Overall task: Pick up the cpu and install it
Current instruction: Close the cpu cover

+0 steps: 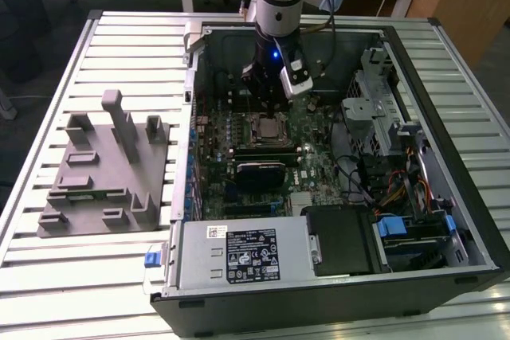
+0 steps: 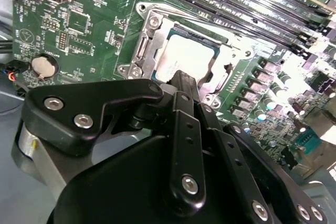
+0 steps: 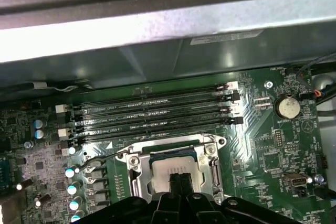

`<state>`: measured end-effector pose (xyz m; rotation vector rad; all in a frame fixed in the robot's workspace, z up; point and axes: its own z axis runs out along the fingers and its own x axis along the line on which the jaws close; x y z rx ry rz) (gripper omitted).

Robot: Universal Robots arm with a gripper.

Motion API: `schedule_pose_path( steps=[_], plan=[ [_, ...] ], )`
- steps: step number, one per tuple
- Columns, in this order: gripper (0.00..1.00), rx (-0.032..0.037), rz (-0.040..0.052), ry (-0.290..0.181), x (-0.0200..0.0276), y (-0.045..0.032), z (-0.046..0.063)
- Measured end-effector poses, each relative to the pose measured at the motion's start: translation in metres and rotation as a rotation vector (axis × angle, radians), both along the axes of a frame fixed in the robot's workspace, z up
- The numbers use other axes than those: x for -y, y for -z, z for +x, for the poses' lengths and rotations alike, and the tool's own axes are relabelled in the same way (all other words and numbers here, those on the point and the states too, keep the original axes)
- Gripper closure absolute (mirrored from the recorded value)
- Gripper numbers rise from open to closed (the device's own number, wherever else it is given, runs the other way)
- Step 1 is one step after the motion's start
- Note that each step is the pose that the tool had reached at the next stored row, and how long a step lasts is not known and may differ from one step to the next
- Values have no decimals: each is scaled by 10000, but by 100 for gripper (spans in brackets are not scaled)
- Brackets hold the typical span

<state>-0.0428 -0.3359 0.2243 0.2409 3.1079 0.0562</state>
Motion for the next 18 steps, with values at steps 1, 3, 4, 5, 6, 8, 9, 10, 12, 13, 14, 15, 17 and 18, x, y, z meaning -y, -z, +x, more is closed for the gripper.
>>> schedule_pose_path(
  steps=[1, 3, 4, 5, 6, 8, 9, 10, 12, 13, 14, 15, 17, 18],
  plan=[
    [89, -15, -5, 0, 4, 1, 0],
    [89, -17, -3, 0, 22, 5, 0],
    [89, -18, -2, 0, 31, 6, 0],
    [89, -18, -3, 0, 40, 8, 0],
    [89, -18, -2, -1, 49, 11, 0],
    [89, -22, 0, 0, 58, 18, 0],
    [89, -28, -2, 1, 59, 22, 0],
    [89, -32, -4, 0, 61, 25, 0],
    [89, -33, -3, -1, 64, 26, 0],
    [89, -33, -4, 0, 64, 26, 0],
    [89, -33, -4, 0, 64, 26, 0],
    [89, -32, -2, 0, 65, 26, 0],
    [89, -32, -3, -5, 66, 26, -1],
    [89, -32, -2, -4, 66, 27, -5]
  ],
)
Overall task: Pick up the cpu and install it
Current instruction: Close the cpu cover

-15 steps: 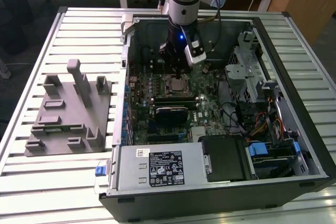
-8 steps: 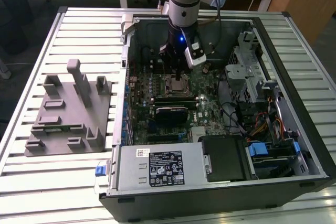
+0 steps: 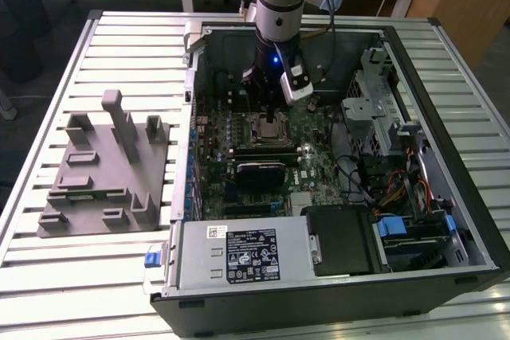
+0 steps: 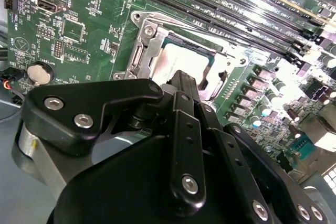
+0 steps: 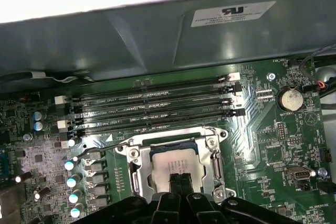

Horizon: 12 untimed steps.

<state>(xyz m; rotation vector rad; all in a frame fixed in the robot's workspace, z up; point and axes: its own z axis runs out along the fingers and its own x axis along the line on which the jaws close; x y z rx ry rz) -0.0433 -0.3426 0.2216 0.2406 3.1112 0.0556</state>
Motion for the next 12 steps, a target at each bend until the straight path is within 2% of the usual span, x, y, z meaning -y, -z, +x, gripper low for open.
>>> schedule_pose_path(
  steps=[6, 12],
  plan=[
    [89, 1, 0, 0, 1, 6, -74],
    [89, 0, 11, -47, 6, 38, -90]
  ],
)
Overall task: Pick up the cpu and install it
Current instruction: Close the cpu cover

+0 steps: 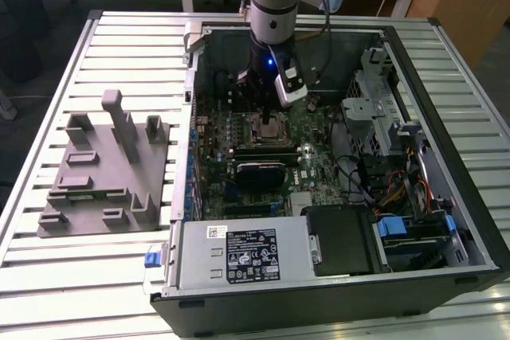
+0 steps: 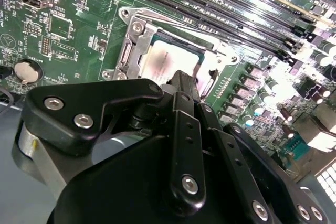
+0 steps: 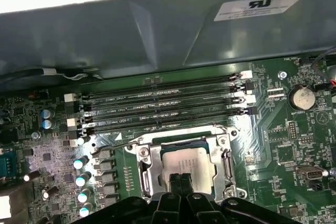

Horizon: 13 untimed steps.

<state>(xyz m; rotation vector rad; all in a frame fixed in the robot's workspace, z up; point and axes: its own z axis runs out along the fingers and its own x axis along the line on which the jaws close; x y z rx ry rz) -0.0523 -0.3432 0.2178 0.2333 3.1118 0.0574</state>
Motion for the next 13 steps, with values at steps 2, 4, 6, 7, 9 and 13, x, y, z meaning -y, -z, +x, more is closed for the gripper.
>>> schedule_pose_path(
  steps=[2, 4, 6, 7, 9, 13],
  plan=[
    [89, 0, 0, -10, 2, 14, -9],
    [89, 0, 0, -14, 3, 27, -28],
    [89, 0, 0, -15, 3, 40, -60],
    [89, 0, 0, -16, 3, 48, -75],
    [89, 0, 0, -17, 3, 64, -91],
    [89, 0, 0, -25, 4, 93, -101]
  ],
)
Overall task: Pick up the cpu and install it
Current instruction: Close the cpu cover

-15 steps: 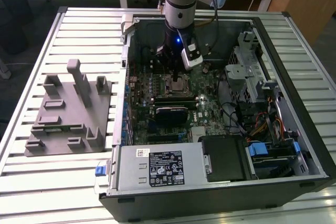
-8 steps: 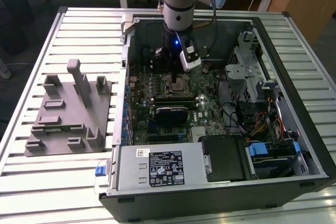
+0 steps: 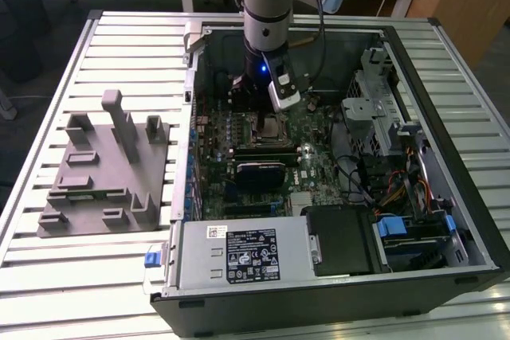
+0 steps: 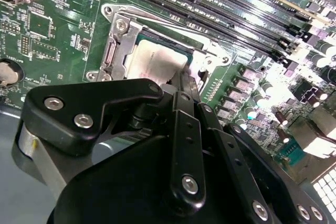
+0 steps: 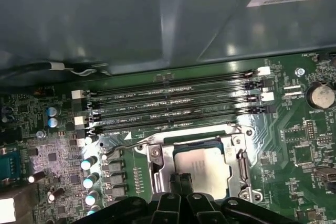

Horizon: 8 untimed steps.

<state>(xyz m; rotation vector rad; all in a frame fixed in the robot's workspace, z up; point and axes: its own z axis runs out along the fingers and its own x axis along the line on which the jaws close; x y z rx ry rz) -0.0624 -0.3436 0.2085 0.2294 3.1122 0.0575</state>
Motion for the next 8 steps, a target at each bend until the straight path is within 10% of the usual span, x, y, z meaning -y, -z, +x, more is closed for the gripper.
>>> schedule_pose_path(
  steps=[8],
  plan=[
    [89, 0, 0, -31, 0, 29, -37]
  ],
)
